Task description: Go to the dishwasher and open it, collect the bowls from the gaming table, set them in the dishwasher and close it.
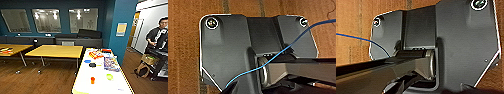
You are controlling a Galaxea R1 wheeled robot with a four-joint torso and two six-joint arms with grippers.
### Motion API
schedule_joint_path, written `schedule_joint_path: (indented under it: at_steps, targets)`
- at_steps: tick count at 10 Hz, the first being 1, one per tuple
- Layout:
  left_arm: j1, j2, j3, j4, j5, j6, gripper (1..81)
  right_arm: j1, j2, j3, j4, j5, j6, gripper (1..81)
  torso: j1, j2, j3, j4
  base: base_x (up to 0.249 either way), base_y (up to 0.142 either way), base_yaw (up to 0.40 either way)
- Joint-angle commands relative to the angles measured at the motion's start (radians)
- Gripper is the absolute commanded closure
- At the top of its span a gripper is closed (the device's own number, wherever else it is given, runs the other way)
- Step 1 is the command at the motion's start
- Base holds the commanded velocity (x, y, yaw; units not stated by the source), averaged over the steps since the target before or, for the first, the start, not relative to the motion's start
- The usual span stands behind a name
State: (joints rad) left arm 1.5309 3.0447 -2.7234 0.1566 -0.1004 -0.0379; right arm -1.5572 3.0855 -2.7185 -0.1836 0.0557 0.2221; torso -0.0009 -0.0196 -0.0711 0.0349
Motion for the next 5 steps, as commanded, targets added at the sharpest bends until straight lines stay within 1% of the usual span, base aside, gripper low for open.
schedule_joint_path:
  at_steps: [1,5]
  targets:
    - [-0.037,0.000,0.002,0.000,0.051,0.003,1.0,0.033,0.008,0.010,-0.013,-0.056,-0.007,1.0,0.001,0.000,0.000,0.000,0.000,0.000,0.000]
    - [-0.036,0.000,0.004,0.000,0.051,0.003,1.0,0.032,0.008,0.007,-0.013,-0.056,-0.007,1.0,0.001,0.000,0.000,0.000,0.000,0.000,0.000]
